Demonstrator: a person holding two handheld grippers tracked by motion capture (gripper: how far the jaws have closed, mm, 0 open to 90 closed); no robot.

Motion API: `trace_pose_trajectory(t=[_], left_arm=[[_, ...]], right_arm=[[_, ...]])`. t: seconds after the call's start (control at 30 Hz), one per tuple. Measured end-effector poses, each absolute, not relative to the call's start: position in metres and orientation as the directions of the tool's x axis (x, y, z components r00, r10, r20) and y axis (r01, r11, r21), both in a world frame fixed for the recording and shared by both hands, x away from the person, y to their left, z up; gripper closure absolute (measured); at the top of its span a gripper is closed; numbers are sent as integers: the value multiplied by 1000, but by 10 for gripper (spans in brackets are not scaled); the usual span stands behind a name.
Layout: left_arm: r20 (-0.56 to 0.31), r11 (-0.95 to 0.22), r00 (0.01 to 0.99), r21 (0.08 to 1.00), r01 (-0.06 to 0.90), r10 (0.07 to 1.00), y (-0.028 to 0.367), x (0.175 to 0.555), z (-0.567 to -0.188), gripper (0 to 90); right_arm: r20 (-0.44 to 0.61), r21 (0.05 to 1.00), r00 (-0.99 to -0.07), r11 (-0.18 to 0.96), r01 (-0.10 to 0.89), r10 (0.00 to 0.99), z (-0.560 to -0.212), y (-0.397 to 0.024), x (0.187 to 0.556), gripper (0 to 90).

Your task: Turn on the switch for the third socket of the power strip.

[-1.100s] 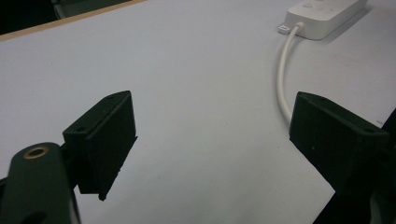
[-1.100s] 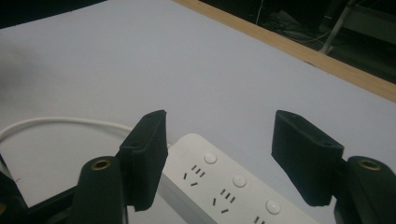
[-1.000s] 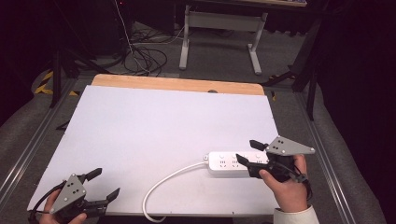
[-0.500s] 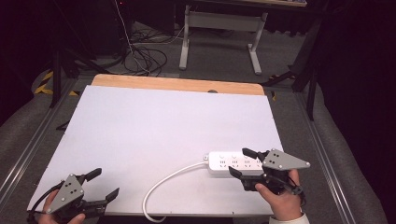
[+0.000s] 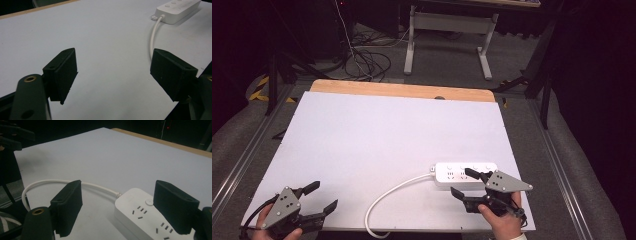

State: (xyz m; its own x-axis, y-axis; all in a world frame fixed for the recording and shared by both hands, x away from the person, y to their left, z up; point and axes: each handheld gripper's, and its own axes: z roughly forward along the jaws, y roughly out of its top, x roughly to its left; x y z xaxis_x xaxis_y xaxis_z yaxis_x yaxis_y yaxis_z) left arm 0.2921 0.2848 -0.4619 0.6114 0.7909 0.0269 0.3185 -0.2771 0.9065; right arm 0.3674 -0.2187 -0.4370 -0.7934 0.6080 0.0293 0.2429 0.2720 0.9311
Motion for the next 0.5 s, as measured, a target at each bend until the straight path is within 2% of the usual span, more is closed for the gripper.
trace_pose_trajectory(t=[0.5], left_arm=[[35, -284, 631, 911, 299, 775, 285, 291, -462, 221]], right_arm=[[32, 900, -802, 333, 283, 596, -466, -211, 367, 243]])
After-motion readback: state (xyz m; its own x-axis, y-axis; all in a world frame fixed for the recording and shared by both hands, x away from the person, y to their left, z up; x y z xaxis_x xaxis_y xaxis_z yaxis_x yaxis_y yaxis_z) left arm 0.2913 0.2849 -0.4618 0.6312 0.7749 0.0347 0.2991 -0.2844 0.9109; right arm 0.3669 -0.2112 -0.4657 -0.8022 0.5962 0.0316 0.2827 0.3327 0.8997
